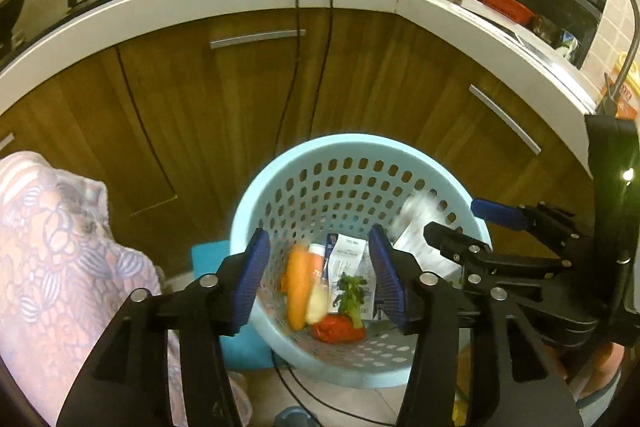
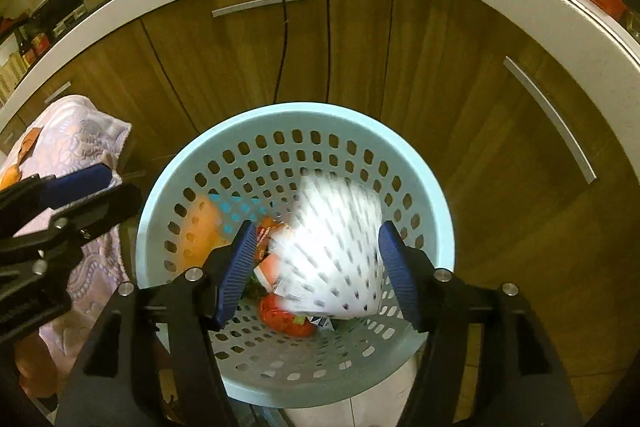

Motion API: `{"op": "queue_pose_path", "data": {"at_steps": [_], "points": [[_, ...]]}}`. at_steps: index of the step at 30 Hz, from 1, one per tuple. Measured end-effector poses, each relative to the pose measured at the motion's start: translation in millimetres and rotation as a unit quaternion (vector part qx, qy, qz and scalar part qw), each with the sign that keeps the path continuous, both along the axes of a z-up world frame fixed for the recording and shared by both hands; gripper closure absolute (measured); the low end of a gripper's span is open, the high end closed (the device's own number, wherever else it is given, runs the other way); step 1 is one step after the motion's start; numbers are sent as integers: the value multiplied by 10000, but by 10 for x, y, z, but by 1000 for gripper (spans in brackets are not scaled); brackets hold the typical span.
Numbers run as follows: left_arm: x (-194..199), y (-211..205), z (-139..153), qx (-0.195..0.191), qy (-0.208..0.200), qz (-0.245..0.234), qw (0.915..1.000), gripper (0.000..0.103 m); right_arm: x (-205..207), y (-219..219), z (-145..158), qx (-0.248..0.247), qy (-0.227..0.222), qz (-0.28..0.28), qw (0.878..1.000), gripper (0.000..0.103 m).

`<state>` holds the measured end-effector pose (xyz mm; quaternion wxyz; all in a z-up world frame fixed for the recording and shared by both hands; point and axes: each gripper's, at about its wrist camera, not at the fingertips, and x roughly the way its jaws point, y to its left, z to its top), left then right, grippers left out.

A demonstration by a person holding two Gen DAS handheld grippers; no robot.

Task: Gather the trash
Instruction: 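Carry the paper and carrot over the basket and open both tools, then move both tools back toward the table with the remaining scraps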

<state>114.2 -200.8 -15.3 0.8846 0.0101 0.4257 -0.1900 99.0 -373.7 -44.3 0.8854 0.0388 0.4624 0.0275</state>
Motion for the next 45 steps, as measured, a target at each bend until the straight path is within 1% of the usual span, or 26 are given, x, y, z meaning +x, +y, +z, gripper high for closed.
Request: {"op": "queue_pose_path", "data": {"at_steps": [2, 5, 15, 21, 27, 36, 41, 44, 45], "points": [[-4, 69, 36, -70, 9, 76, 9999, 48, 3, 17, 11, -15, -10, 12, 10000, 43], [-28, 159, 97, -166, -37, 148, 9997, 48, -13, 30, 52, 9, -62, 18, 10000, 43], [-192, 485, 444, -396, -407, 395, 9976, 48, -92, 188, 279, -44, -326, 108, 9994, 43], [-336, 808, 657, -599, -640, 640, 9941, 48, -129, 433, 519, -140, -568, 320, 9978, 43], [-503, 1249, 859, -775, -876, 995, 9881, 48, -180, 745, 728, -203, -783, 568, 9951, 43], [-802, 2067, 1103, -888, -1187, 1698, 9743, 48, -208, 1380, 1021, -165, -1093, 1001, 9888, 43], [-983, 2604, 1115, -884, -1262, 2237, 9624, 48, -228, 1933, 1114, -160, -1252, 1478, 9809, 43], [-1122, 2936, 1096, -861, -1272, 2596, 9534, 48, -236, 2278, 1152, -145, -1347, 1777, 9747, 43], [-1184, 3081, 1083, -864, -1272, 2754, 9489, 48, -236, 2384, 1161, -139, -1371, 1873, 9726, 43]]}}
